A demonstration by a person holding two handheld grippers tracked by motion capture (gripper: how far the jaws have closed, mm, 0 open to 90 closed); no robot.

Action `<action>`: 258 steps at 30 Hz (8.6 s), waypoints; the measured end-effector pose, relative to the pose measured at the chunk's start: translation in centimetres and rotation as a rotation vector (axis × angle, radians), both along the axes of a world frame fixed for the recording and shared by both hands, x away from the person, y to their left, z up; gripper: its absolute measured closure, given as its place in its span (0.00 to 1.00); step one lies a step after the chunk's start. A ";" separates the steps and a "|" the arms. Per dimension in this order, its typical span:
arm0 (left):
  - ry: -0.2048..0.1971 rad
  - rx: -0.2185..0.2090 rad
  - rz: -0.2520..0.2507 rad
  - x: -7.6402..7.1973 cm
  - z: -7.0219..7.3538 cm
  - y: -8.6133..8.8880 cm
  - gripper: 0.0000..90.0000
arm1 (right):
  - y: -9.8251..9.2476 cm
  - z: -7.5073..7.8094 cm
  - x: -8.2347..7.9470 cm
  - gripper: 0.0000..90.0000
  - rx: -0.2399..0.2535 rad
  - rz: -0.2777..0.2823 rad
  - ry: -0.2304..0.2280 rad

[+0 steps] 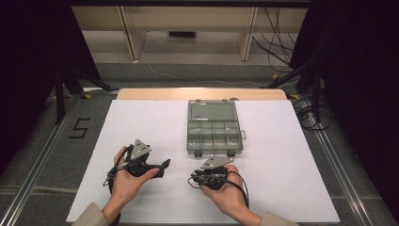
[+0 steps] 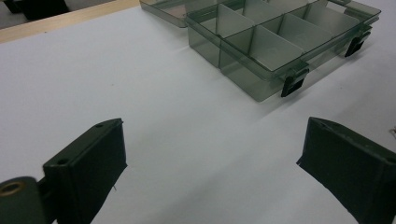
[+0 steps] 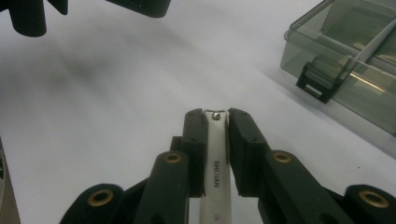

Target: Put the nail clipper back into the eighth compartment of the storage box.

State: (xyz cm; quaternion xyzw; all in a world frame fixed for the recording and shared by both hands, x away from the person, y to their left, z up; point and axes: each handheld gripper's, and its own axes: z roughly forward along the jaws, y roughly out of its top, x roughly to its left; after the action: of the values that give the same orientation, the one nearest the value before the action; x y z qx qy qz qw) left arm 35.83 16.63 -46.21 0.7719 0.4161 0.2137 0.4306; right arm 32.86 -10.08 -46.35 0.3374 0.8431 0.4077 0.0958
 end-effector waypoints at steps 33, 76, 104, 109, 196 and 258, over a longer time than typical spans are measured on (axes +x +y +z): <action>-0.002 0.010 -0.012 0.0 0.0 0.1 0.07 | -3.5 2.0 2.2 0.87 0.050 -0.107 -0.058; -0.002 0.009 0.002 0.1 -0.1 0.0 0.07 | -6.7 3.3 4.3 0.86 0.092 -0.209 -0.080; -0.002 0.011 -0.006 0.1 -0.1 0.0 0.07 | -8.7 3.6 5.8 0.86 0.116 -0.268 -0.095; 0.001 0.004 -0.003 0.1 -0.1 0.0 0.07 | -9.2 3.7 6.2 0.86 0.122 -0.289 -0.101; 0.004 0.005 -0.010 0.2 -0.3 -0.3 0.07 | -10.5 0.9 11.1 0.86 -0.005 -0.303 -0.145; 0.007 0.002 -0.003 0.2 -0.4 -0.4 0.07 | -10.2 0.2 11.3 0.80 -0.093 -0.279 -0.091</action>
State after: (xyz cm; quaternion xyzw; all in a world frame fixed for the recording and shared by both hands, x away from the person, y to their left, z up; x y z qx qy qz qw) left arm 36.02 16.27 -46.64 0.7737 0.4163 0.2106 0.4287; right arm 44.11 -20.32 -46.18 0.4279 0.8007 0.3656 0.2053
